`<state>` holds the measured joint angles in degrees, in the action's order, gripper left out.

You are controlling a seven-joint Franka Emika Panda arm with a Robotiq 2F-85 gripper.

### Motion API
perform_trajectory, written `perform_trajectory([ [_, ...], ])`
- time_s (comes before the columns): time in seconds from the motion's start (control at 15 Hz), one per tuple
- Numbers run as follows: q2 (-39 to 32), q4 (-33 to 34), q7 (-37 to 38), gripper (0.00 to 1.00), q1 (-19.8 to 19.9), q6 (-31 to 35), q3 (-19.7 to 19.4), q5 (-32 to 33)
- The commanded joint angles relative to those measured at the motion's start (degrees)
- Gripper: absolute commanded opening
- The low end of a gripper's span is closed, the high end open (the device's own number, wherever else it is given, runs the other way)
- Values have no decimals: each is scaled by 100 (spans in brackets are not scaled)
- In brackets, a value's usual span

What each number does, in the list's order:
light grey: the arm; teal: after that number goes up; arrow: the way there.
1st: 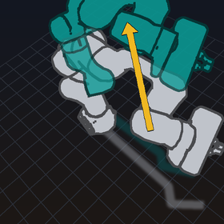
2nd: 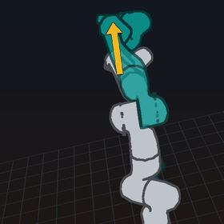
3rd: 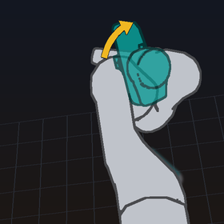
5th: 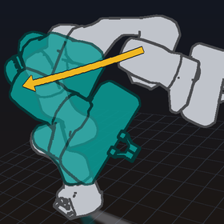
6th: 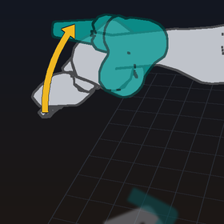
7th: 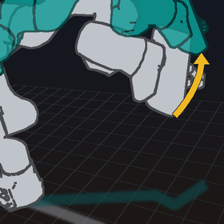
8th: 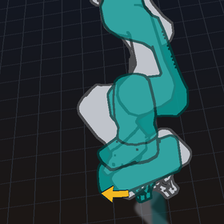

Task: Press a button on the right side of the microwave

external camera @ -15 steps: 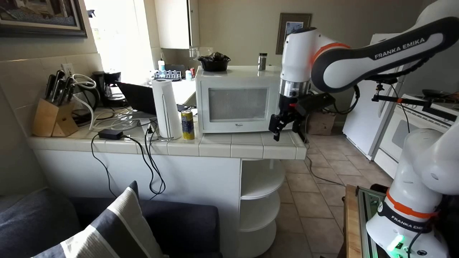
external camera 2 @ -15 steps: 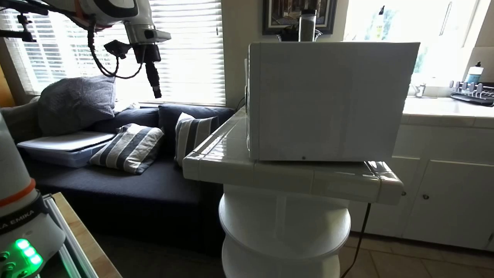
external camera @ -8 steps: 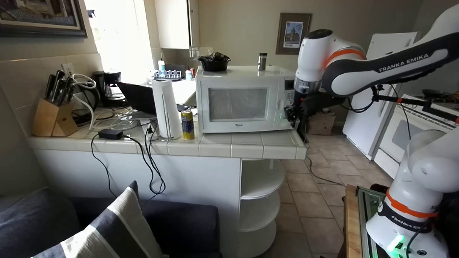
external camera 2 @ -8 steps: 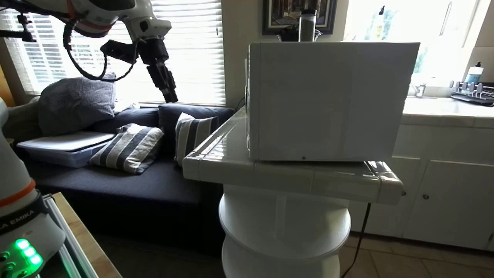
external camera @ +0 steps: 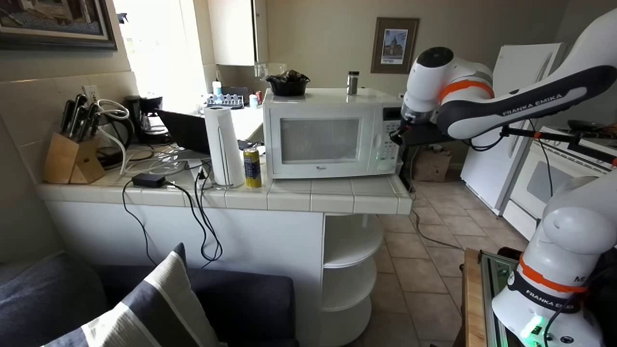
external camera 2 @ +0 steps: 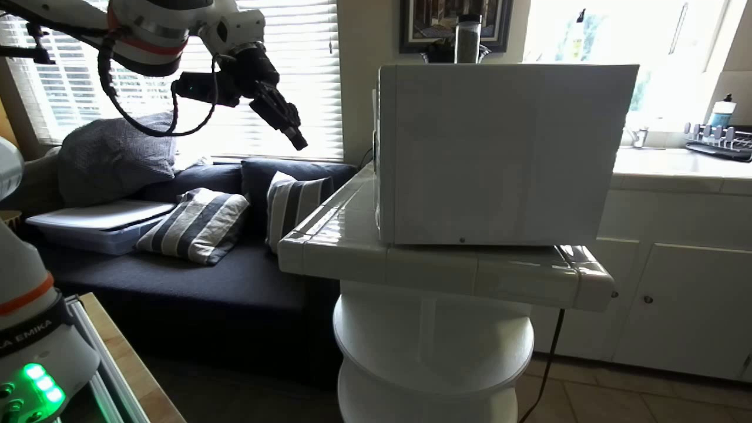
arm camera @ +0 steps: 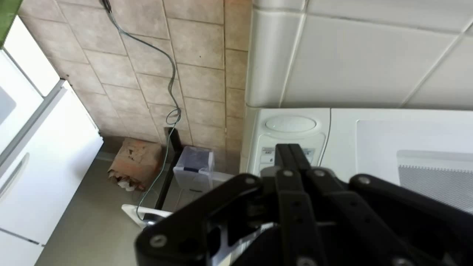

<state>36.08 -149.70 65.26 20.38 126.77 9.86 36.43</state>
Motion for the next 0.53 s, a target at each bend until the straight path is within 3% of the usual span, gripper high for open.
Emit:
perform_trajectory([
  [0.0,-72,-57,540,0,103,346,-144,758],
  [0.13,-48,11,406,0,-144,109,-310,661],
  [0.47,-47,13,399,1,-222,126,-401,672],
])
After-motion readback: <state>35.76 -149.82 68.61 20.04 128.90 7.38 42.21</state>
